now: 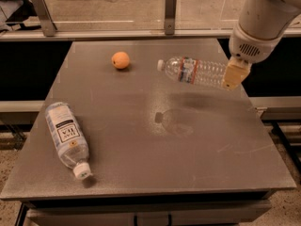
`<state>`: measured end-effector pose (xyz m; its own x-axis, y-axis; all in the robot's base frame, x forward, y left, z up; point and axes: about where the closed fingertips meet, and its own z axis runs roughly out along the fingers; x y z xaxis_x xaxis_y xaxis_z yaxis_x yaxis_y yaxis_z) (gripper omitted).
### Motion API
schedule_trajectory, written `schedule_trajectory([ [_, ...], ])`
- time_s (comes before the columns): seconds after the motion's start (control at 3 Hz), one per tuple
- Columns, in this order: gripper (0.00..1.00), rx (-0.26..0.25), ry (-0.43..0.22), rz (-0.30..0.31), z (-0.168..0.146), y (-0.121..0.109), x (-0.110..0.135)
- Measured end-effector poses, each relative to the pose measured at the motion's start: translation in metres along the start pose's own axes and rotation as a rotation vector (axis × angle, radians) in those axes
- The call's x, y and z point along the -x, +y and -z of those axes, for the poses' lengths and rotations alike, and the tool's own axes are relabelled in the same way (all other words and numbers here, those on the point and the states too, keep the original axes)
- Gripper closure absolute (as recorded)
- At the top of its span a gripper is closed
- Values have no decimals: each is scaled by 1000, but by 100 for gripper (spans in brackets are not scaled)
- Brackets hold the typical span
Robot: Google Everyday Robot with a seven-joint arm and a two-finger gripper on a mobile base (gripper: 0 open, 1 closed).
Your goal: Move water bottle near orange
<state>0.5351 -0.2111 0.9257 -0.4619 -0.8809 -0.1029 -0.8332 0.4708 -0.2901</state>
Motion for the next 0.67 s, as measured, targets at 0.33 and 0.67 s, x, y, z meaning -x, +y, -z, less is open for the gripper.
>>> schedule_trajectory([
  [0.33, 100, -53, -125, -30, -3, -20, 28],
  [0.67, 100, -53, -125, -30, -3, -20, 28],
])
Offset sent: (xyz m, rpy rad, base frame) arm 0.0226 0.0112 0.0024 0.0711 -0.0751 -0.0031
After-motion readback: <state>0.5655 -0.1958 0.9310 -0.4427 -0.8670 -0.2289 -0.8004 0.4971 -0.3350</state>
